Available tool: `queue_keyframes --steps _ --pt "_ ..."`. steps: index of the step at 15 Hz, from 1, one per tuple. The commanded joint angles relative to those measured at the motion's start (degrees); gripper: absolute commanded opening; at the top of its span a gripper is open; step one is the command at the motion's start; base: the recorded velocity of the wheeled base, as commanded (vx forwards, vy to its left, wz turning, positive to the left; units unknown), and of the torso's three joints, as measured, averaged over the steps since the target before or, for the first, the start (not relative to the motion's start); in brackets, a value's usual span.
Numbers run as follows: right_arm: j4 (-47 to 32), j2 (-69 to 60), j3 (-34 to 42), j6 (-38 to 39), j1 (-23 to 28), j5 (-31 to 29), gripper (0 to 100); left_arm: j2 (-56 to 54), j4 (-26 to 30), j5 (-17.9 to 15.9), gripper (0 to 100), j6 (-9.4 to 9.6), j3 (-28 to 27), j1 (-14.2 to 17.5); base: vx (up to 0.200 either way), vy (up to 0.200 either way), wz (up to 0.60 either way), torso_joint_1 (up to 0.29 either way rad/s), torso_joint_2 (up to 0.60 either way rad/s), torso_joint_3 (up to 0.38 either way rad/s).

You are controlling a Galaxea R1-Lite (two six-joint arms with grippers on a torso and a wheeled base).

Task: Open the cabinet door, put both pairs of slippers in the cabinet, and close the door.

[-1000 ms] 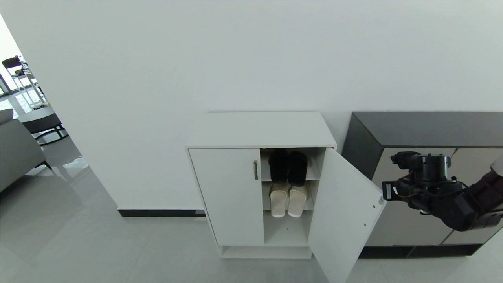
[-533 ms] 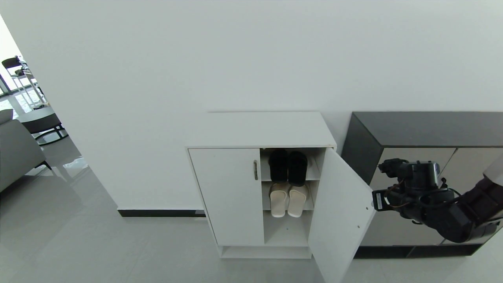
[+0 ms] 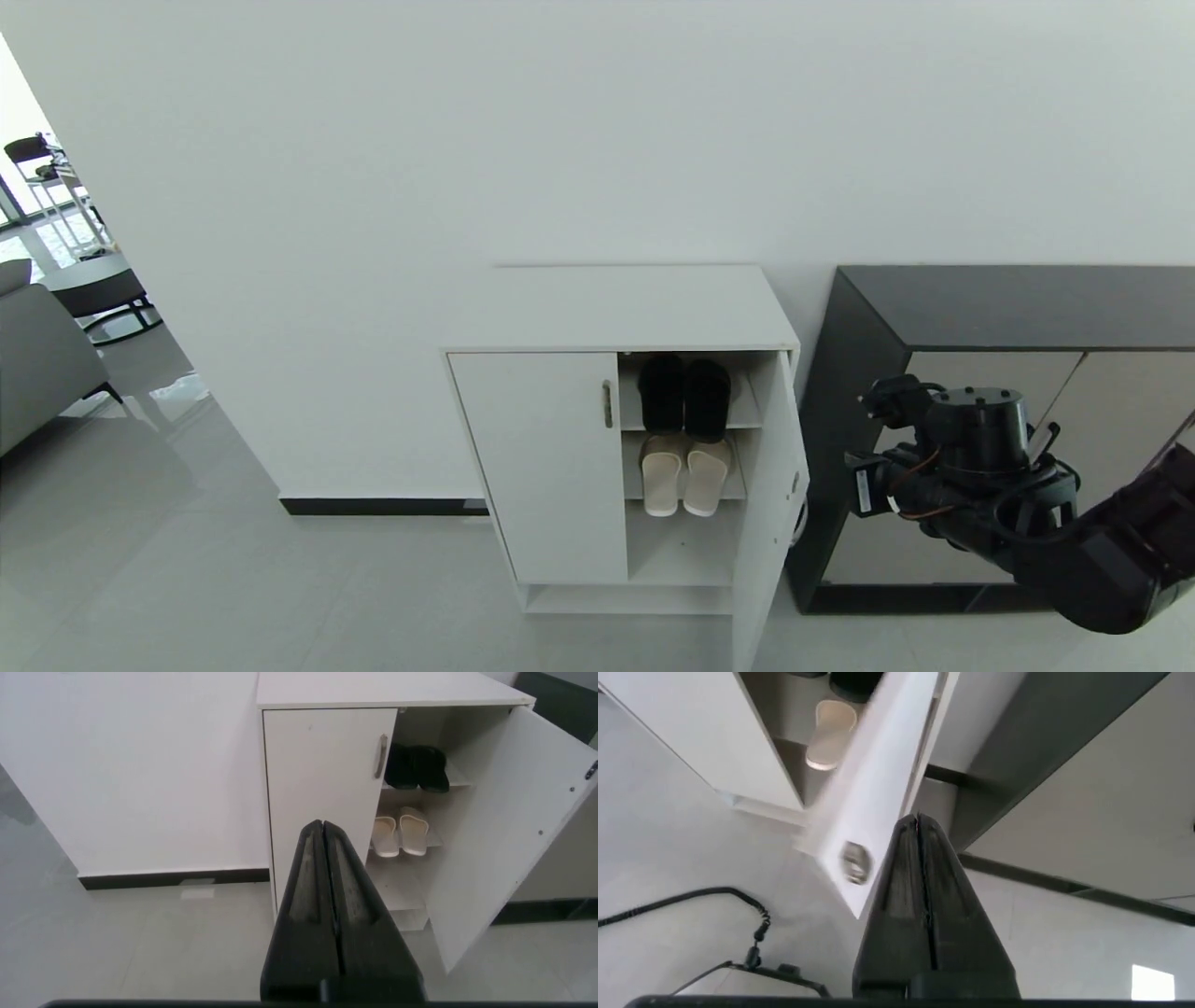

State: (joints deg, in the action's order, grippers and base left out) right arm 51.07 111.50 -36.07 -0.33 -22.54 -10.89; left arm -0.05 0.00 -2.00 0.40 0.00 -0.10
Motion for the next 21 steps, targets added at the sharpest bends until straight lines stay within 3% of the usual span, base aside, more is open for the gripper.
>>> queue_keyframes --steps 1,6,15,18,21 --pt "0.0 0.0 0.0 0.4 -0.2 0.0 0 0.0 0.0 0.0 0 0.04 0.0 0.0 0.0 0.0 0.0 0.0 0.0 0.0" --pt "4.4 13.3 -6.9 0.9 -0.7 0.0 0 0.0 0.0 -0.1 0 0.21 0.0 0.0 0.0 0.0 0.0 0.0 0.0 0.0" --pt "1.1 23.7 -27.3 0.9 -6.6 0.1 0 0.0 0.1 -0.2 0 0.21 0.0 0.0 0.0 0.0 0.0 0.0 0.0 0.0" --pt "1.2 24.0 -29.7 3.9 -8.2 0.0 0 0.0 0.0 -0.2 0 0.21 0.0 0.0 0.0 0.0 0.0 0.0 0.0 0.0" --pt "1.9 23.2 -27.1 5.3 -8.2 -0.1 0 0.0 0.1 -0.2 0 0.21 0.0 0.0 0.0 0.0 0.0 0.0 0.0 0.0"
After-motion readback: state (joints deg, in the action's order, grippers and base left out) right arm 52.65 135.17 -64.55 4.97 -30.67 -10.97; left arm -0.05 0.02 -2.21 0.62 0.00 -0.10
